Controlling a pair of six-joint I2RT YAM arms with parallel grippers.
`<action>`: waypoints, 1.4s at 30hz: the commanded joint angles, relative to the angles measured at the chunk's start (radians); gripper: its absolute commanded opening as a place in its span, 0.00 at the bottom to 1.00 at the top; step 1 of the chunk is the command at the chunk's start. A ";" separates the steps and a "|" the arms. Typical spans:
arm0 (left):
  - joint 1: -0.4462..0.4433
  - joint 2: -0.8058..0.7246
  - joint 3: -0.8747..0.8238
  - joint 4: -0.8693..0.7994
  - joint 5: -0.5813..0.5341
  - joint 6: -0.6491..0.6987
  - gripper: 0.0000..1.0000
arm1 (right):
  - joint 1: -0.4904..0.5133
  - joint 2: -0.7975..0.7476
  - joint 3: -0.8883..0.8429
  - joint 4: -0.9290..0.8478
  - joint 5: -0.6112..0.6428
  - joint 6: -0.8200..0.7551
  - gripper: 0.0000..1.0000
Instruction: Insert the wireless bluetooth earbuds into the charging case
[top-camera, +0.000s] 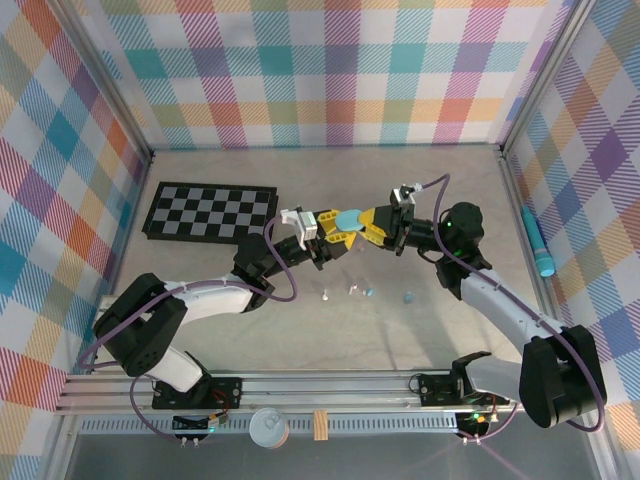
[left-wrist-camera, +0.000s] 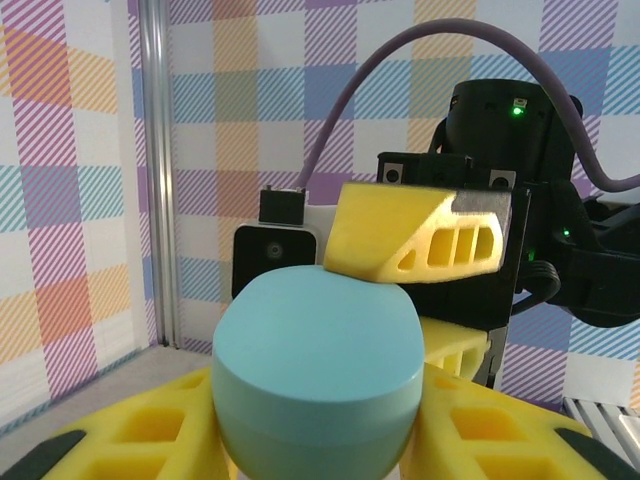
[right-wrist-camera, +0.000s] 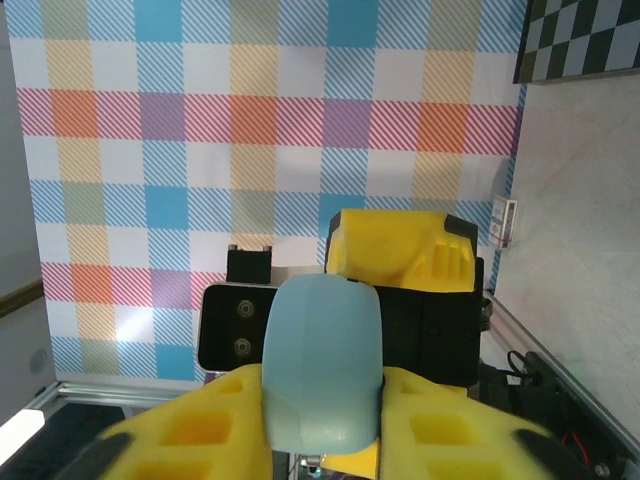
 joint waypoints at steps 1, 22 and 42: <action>0.001 -0.003 0.021 0.061 0.051 -0.016 0.31 | 0.005 -0.013 0.003 -0.051 0.031 -0.061 0.47; 0.130 -0.135 -0.098 -0.138 0.277 -0.016 0.32 | 0.078 -0.152 0.412 -1.236 0.451 -1.569 0.97; 0.143 -0.168 -0.062 -0.212 0.431 -0.048 0.32 | 0.255 -0.046 0.467 -1.145 0.463 -2.018 0.99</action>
